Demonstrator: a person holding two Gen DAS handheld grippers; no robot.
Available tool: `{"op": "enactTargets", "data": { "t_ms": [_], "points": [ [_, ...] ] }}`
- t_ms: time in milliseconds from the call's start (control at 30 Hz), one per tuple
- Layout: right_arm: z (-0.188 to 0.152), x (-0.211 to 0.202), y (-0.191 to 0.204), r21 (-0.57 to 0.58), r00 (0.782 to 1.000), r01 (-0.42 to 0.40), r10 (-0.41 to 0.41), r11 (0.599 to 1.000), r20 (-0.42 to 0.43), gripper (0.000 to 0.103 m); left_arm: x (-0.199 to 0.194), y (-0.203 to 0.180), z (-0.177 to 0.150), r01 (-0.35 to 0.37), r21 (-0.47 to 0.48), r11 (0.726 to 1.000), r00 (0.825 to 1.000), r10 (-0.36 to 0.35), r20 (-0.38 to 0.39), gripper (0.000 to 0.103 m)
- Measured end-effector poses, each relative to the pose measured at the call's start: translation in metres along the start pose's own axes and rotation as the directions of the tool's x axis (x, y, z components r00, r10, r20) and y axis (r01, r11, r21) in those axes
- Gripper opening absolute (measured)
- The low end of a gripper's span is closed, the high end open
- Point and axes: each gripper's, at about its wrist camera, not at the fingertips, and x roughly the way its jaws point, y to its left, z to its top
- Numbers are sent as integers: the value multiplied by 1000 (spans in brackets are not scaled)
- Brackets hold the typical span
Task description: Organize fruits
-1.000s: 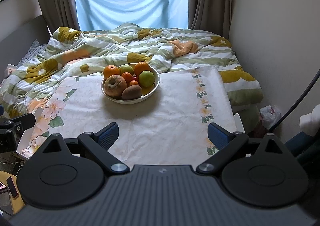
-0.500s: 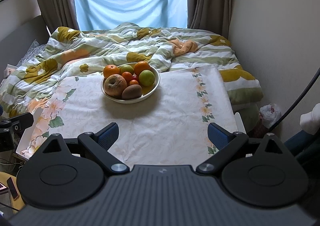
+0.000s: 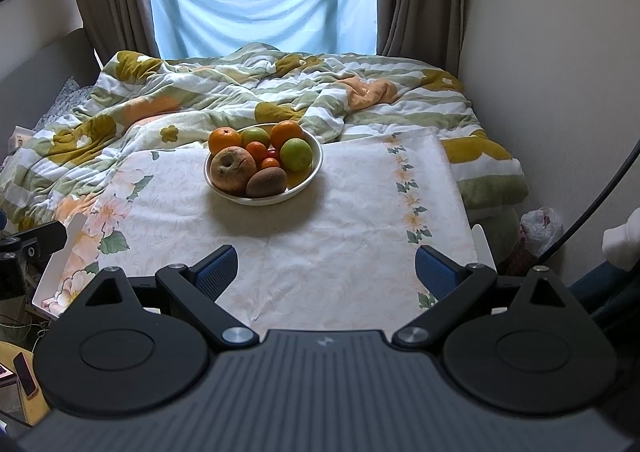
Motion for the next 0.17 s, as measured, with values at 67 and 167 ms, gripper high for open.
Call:
{"op": "enactTargets", "data": {
  "t_ms": [67,167],
  "points": [
    [0,0,0,1,1000,-1,1,1000,0,103,0,-2,1,-19,14,1000,1000,19,11,103],
    [0,0,0,1,1000,0,0,1000,-1,103,1,-1,1,-21,17,1000,1000,21,16,103]
  ]
}}
